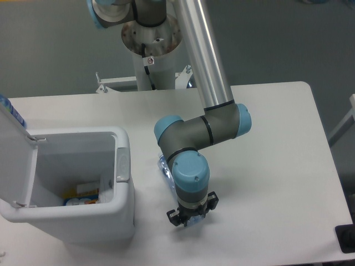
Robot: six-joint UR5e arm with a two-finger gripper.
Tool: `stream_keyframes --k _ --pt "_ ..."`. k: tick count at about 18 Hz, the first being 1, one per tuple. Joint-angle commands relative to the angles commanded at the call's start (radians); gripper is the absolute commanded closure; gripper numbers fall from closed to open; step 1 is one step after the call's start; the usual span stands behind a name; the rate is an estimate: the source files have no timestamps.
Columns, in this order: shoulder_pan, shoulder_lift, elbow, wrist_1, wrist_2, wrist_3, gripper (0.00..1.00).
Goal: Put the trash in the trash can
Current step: 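Lower the gripper and close it around the water bottle, then lift the bottle and carry it over the trash bin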
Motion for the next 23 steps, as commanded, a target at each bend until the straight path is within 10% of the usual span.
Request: stream_keyframes --k 10,23 --pt "0.006 0.040 0.024 -0.003 -0.011 0.040 0.43" --pt "0.113 0.120 0.299 0.075 -0.276 0.046 0.43"
